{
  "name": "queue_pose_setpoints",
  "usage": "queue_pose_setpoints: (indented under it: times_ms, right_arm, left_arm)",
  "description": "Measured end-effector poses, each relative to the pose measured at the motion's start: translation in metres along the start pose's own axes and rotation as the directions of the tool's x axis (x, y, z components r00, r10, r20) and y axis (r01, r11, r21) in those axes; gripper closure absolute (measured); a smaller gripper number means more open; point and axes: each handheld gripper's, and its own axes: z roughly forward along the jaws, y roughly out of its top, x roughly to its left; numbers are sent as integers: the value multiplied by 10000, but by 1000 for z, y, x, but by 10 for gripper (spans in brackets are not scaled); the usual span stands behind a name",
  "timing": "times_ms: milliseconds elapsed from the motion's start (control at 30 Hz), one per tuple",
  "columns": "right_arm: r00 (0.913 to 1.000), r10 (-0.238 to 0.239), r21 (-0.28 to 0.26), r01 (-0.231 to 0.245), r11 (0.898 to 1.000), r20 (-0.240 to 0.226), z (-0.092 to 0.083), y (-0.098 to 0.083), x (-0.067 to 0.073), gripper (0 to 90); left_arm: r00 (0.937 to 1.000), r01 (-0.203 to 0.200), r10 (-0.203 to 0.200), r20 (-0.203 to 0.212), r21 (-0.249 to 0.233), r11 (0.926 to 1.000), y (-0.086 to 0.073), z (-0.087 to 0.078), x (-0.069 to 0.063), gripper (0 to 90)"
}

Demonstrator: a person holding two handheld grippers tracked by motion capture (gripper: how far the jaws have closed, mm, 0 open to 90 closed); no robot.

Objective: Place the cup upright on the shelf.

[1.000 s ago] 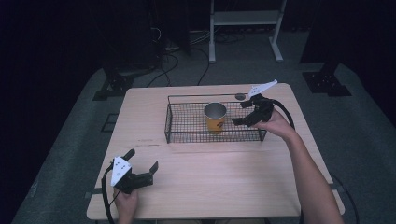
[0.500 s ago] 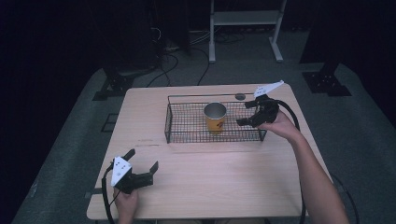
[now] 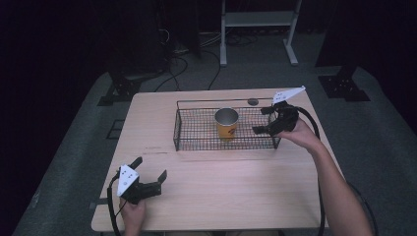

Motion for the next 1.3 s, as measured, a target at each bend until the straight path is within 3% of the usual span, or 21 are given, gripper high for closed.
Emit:
queue_pose_setpoints:
  times_ms: [733,1300]
  right_arm:
    - [9991,421,-143,-421,9990,-37,-19,-33,4,0]
    - [9993,315,-275,-320,9991,-197,-24,-51,21,0]
  left_arm:
    - [10000,-10,10,-29,36,10000,0,0,0,0]
    - [10000,-23,23,-34,29,10000,0,0,0,0]
